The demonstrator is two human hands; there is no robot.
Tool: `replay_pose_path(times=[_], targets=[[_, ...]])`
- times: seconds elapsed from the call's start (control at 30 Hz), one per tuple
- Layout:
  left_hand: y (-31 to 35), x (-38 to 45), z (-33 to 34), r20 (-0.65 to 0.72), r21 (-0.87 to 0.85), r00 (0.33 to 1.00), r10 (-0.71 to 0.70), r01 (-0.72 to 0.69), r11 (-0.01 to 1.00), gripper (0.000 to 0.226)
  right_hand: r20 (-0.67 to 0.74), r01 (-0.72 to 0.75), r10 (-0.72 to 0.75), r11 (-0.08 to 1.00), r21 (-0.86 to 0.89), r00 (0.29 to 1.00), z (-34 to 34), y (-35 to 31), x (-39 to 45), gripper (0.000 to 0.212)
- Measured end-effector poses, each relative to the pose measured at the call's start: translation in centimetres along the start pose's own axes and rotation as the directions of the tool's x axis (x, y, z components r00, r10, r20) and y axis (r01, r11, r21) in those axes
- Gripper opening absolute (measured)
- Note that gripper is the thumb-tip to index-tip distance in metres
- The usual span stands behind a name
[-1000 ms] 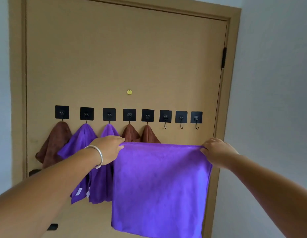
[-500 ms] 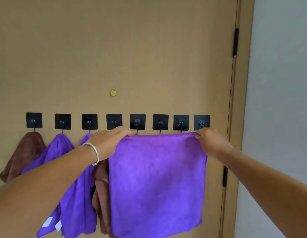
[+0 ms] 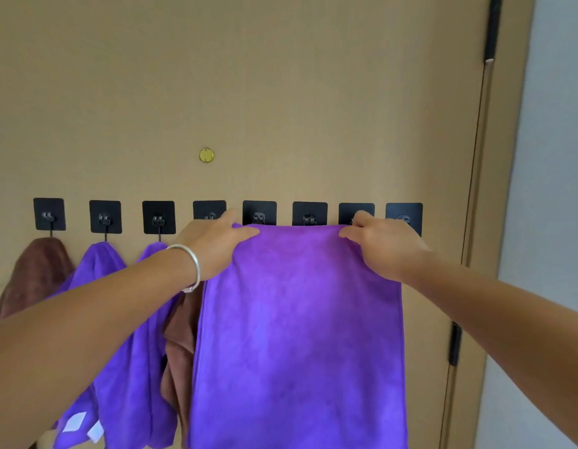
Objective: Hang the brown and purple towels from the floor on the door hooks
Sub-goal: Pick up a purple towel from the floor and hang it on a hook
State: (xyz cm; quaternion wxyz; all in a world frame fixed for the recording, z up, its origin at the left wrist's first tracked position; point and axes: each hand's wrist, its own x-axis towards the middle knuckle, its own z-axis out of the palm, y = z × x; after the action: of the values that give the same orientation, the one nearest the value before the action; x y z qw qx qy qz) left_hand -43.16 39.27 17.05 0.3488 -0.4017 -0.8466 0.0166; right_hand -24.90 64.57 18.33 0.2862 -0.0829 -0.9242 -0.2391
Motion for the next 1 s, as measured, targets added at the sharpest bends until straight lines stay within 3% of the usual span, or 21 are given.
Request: replay_pose_path(times=[0.23, 0.43, 0.67, 0.87, 1.0], targets=[[5.0, 1.5, -1.7, 0.165, 0.206, 0.986, 0.005, -0.039, 0.978, 0.018, 0.131, -0.077, 0.101, 0.981, -0.176, 0.986, 0.4, -3.5, 2.1, 0.027], [7.2, 2.1, -1.2, 0.206, 0.368, 0.977, 0.064, -0.138, 0.920, 0.031, 0.198, -0.074, 0.108, 0.982, -0.172, 0.974, 1.6, -5.4, 1.4, 0.027], [10.8, 2.5, 1.9, 0.274, 0.318, 0.950, 0.149, -0.236, 0.918, 0.039, 0.196, -0.076, 0.085, 0.996, -0.053, 0.977, 4.5, -6.9, 0.7, 0.024], [11.1, 0.8, 2.5, 0.292, 0.035, 0.931, 0.220, -0.240, 0.970, 0.030, 0.163, -0.114, 0.092, 0.985, 0.132, 0.982, 6.2, -7.1, -0.3, 0.026], [11.1, -0.2, 3.0, 0.354, 0.002, 0.900, 0.254, -0.272, 0.962, 0.028, 0.133, -0.152, 0.122, 0.956, 0.249, 0.984, 7.5, -7.8, -1.1, 0.029]])
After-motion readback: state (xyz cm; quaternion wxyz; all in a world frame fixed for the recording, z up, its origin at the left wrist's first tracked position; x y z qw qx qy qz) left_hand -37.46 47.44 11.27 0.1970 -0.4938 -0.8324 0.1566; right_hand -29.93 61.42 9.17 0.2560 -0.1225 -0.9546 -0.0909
